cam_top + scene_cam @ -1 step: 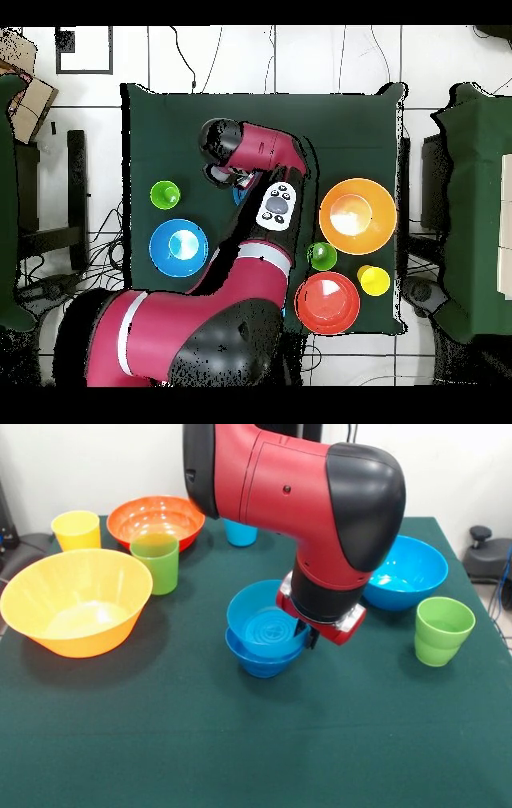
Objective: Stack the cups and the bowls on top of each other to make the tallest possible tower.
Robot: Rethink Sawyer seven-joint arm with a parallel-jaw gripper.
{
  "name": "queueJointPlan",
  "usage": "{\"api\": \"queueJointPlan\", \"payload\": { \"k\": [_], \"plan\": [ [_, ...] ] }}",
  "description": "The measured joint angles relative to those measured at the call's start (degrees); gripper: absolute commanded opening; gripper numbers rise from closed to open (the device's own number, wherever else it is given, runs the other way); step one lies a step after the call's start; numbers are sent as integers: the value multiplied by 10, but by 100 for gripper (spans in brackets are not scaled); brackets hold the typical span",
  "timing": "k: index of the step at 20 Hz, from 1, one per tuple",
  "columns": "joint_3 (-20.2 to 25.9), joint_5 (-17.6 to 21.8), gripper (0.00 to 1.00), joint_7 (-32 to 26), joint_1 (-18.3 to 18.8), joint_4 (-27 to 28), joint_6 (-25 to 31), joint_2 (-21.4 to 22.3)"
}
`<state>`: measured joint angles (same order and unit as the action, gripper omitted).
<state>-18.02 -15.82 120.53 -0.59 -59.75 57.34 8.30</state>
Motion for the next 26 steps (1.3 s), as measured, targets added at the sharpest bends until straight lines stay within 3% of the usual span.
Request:
{"api": "queueJointPlan", "payload": {
  "k": [26],
  "plan": [
    [16, 1, 0, 0, 15, 0, 0, 0]
  ]
}}
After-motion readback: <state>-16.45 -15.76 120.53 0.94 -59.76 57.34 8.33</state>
